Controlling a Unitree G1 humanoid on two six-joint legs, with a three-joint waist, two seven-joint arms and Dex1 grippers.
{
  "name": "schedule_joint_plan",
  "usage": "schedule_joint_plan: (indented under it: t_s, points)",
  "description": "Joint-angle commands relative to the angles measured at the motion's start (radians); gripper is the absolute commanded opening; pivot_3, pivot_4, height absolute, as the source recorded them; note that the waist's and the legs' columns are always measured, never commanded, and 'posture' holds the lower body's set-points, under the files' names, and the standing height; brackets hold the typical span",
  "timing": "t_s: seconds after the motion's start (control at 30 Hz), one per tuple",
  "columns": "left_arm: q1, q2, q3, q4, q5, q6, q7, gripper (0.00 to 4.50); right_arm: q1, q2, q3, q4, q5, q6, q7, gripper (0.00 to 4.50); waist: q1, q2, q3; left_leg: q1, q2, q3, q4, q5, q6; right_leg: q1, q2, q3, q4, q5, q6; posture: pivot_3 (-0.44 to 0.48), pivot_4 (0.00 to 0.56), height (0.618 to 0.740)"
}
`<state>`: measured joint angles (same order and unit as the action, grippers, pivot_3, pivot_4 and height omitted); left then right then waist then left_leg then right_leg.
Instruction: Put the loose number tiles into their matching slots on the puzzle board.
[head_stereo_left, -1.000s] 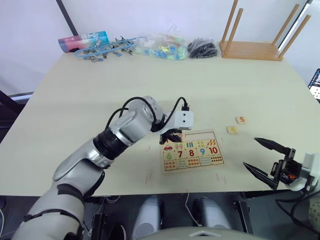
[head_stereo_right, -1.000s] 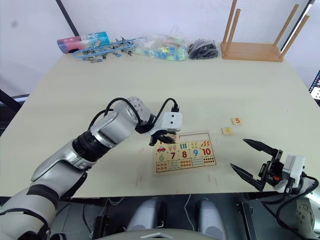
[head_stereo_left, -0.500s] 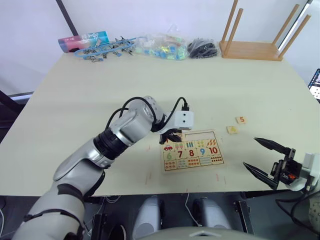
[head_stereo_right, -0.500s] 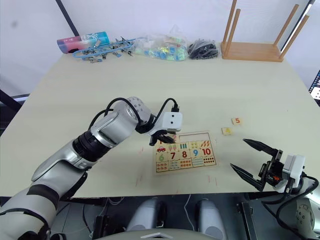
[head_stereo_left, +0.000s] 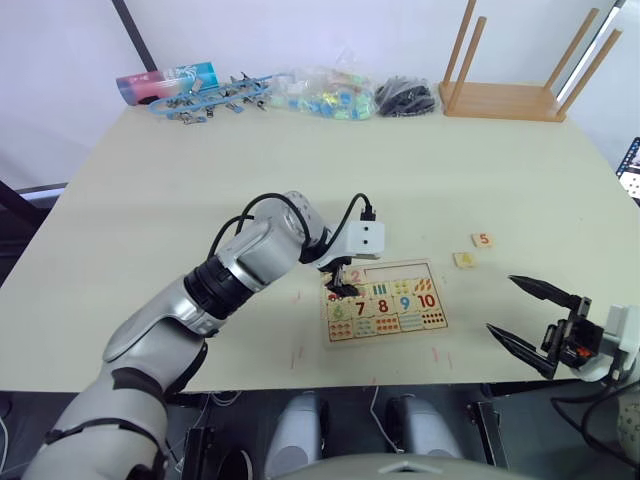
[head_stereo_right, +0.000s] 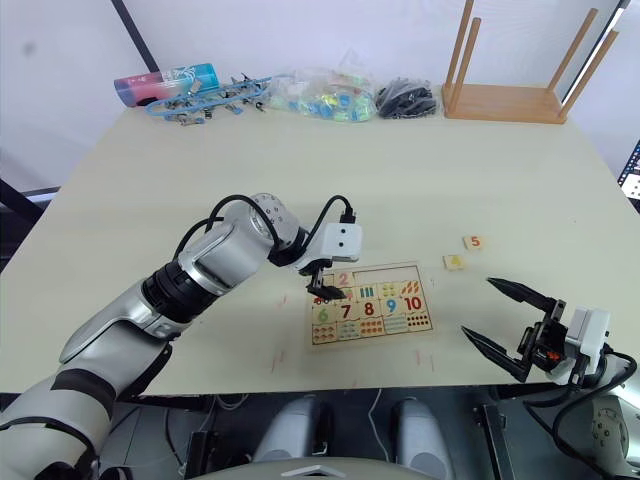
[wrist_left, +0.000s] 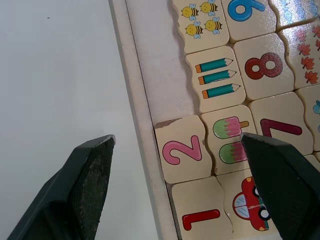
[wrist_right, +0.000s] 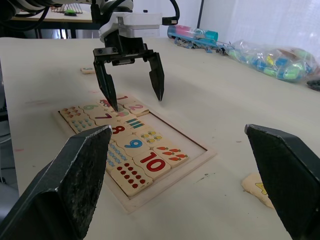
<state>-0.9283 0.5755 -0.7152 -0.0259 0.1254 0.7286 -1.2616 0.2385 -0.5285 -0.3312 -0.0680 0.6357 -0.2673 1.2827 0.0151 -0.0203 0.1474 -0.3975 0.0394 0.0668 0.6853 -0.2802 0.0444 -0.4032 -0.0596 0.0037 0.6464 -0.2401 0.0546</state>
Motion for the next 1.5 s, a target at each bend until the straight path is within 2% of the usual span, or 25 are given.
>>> schedule_joint_plan:
  t_s: [0.03,0.37,0.63,0.77,0.83,0.87,1.0,1.03,1.33,1.5]
  points:
    - [-0.037,-0.001,0.047,-0.007,-0.004,-0.001,-0.004,4.42,0.004,-0.005,-0.018,-0.016,0.008,-0.018,0.000,4.50,0.000,0.000,0.000,0.000,0.000,0.000,0.000,0.000,0.000,0.000,0.000,0.000,0.000,0.000,0.000,0.000,0.150,0.737]
    - [-0.134,-0.042,0.164,0.192,-0.095,-0.035,-0.044,4.42,0.013,0.000,-0.018,-0.024,0.011,-0.021,-0.004,4.50,-0.001,0.000,0.000,0.000,0.000,0.000,0.000,0.000,0.000,0.000,0.000,0.000,0.000,0.000,0.000,0.000,0.150,0.737]
    - [-0.117,-0.087,0.233,0.387,-0.107,-0.227,0.000,4.42,0.011,0.002,-0.013,-0.026,0.010,-0.023,-0.010,4.50,0.000,0.000,0.000,0.000,0.000,0.000,0.000,0.000,0.000,0.000,0.000,0.000,0.000,0.000,0.000,0.000,0.150,0.737]
    - [-0.095,-0.125,0.279,0.472,-0.126,-0.343,0.008,3.34,0.012,0.002,-0.013,-0.029,0.010,-0.023,-0.011,4.50,0.000,0.000,0.000,0.000,0.000,0.000,0.000,0.000,0.000,0.000,0.000,0.000,0.000,0.000,0.000,0.000,0.150,0.737]
    - [-0.088,-0.133,0.285,0.502,-0.125,-0.383,0.000,2.38,0.011,0.002,-0.013,-0.029,0.010,-0.022,-0.012,4.50,-0.001,0.000,0.000,0.000,0.000,0.000,0.000,0.000,0.000,0.000,0.000,0.000,0.000,0.000,0.000,0.000,0.150,0.737]
    - [-0.087,-0.136,0.288,0.513,-0.123,-0.397,-0.003,1.75,0.011,0.002,-0.013,-0.029,0.010,-0.022,-0.012,4.50,-0.001,0.000,0.000,0.000,0.000,0.001,0.000,0.000,0.000,0.000,0.000,0.000,0.000,0.000,0.000,0.000,0.150,0.737]
    - [-0.042,-0.136,0.295,0.523,-0.148,-0.511,-0.075,0.16,0.013,-0.002,-0.018,-0.031,0.010,-0.023,-0.013,4.50,-0.001,0.000,0.000,0.000,0.000,0.001,0.000,0.000,0.000,0.000,0.000,0.000,0.000,0.000,0.000,0.000,0.150,0.737]
    - [-0.035,-0.137,0.295,0.531,-0.146,-0.521,-0.083,0.04,0.015,-0.002,-0.020,-0.031,0.010,-0.024,-0.012,4.50,0.000,0.000,0.000,0.000,0.000,0.001,0.000,0.000,0.000,0.000,0.000,0.000,0.000,0.000,0.000,0.000,0.150,0.737]
    - [0.018,-0.140,0.303,0.531,-0.162,-0.607,-0.186,0.04,0.026,-0.002,-0.023,-0.041,0.012,-0.023,-0.018,4.50,-0.001,0.000,0.000,0.000,0.000,0.003,0.000,0.000,0.000,0.000,0.000,0.000,0.000,0.000,0.000,0.000,0.150,0.737]
    - [0.046,-0.138,0.292,0.530,-0.142,-0.640,-0.193,0.04,0.030,-0.005,-0.024,-0.046,0.014,-0.022,-0.021,4.50,0.000,0.000,0.000,0.000,0.000,0.003,0.000,0.000,0.000,0.000,0.000,0.000,0.000,0.000,0.000,0.000,0.150,0.737]
